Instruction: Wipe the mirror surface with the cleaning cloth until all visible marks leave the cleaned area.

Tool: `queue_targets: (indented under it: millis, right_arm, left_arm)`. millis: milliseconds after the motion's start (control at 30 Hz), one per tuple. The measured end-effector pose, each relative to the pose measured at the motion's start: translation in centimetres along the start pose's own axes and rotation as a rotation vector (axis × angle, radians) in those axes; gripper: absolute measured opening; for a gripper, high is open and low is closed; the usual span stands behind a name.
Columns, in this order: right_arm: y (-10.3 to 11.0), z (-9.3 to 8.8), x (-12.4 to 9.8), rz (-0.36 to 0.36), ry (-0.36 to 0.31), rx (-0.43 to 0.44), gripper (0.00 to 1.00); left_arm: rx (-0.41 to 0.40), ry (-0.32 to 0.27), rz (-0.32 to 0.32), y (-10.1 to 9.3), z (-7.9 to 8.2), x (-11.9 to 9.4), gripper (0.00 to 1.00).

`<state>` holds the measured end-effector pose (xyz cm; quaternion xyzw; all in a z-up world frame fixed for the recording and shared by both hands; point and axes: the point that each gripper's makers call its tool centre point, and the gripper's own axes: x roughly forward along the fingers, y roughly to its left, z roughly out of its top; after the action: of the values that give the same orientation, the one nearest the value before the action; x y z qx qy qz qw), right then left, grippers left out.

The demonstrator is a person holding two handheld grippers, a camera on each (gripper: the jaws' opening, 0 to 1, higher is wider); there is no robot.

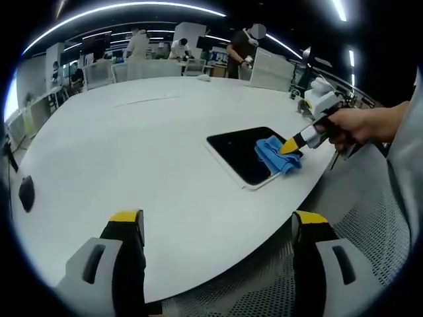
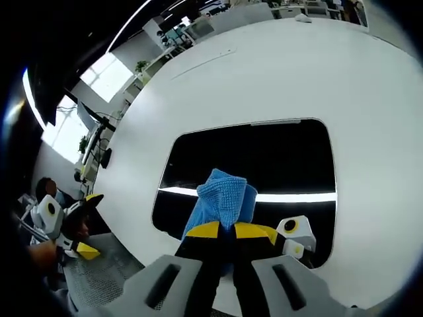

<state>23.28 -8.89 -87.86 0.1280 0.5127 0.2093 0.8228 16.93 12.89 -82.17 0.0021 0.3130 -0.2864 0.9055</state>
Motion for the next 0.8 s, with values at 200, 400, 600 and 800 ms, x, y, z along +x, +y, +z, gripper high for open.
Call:
queue_targets:
  millis: [200,400,600,800]
  right_arm:
    - [-0.1,0.4,0.2,-0.006,-0.005,0.003,0.00]
    - [-0.1,0.8,0.3,-0.008,-0.006,0.004,0.00]
    - [-0.1,1.1,0.4,-0.009,-0.002,-0.003,0.00]
    - [-0.5,2.1,0.9,-0.017,-0.015,0.004,0.00]
  left_arm:
    - [-0.002,-0.003,0.002,0.0,0.1,-0.1,0.92]
    - [-0.003,-0.003,0.002,0.1,0.0,-0.1,0.92]
    - [-0.006,-0.004,0.002,0.2,0.0,0.0,0.92]
    - [-0.007,-0.003,0.000,0.4,-0.2,0.0,0.92]
